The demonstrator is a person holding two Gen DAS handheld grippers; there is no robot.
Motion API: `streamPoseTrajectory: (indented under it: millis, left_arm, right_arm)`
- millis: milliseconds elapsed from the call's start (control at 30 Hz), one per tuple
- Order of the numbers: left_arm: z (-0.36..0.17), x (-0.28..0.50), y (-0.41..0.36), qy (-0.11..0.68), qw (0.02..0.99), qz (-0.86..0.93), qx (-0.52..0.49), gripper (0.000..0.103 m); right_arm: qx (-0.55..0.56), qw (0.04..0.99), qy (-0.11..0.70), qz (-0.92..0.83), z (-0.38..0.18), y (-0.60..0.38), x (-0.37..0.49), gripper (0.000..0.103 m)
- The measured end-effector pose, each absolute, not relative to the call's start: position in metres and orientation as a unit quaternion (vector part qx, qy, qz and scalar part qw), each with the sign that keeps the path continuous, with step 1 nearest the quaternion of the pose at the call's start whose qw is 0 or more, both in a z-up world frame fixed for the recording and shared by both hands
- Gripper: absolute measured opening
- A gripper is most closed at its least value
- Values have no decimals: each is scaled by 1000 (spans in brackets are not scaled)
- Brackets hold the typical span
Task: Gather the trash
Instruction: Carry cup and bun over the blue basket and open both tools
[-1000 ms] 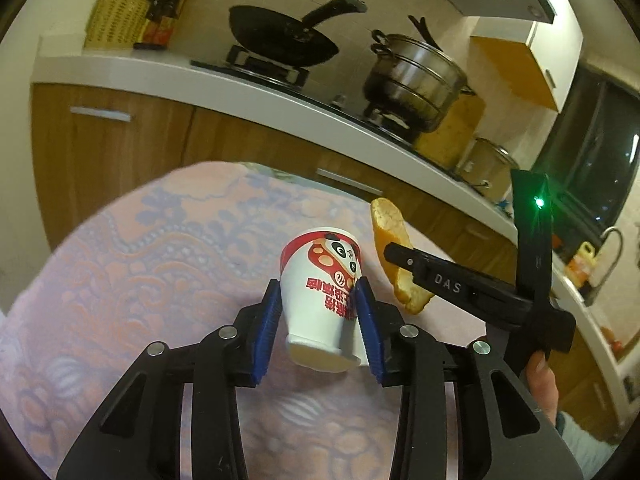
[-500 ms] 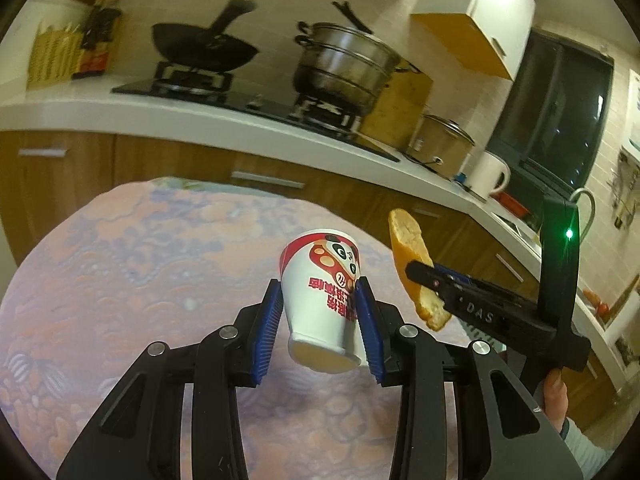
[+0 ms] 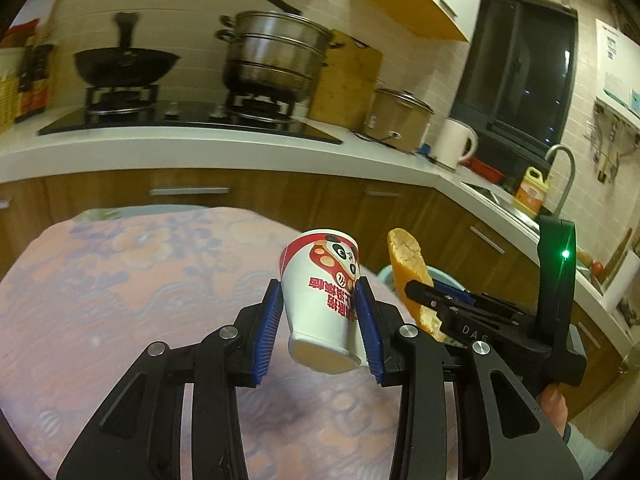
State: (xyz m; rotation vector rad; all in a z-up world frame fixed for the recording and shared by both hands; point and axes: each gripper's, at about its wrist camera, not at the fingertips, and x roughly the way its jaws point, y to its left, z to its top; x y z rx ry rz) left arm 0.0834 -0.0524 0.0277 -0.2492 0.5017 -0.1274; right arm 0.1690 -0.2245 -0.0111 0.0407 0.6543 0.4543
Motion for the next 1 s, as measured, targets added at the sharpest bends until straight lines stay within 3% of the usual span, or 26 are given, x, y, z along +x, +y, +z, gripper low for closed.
streamPoseTrajectory:
  millis: [267,633,700,767,800,833,1000]
  left_arm:
    - [24,147,-117,267,948,-121,-122,36]
    - [-20,234,-195,333,920,-180,-105,36]
    - [-25,244,-198,340,916,-185,-109,36]
    - [-30,251,-201,347,912,-186,-112,38]
    - [-32,254,-202,350,912,-184,-111,40]
    - [-34,256,-202,352,911,-184,-111,48]
    - [-39,252,-194,351,913,-172,-115,60]
  right_arm:
    - [55,929,329,164,-25,-290,197,26]
    - [101,920,369,85,-67,-368,242,26]
    - [107,917,375,80,-71,-374,249,30]
    - [121,912,383,76,-74,-380,256,37]
    - [128,909,389,76,-76,-383,260,45]
    - [137,907,391,75,-78,-386,263,47]
    - [154,906,388,63,-78,-399,264,47]
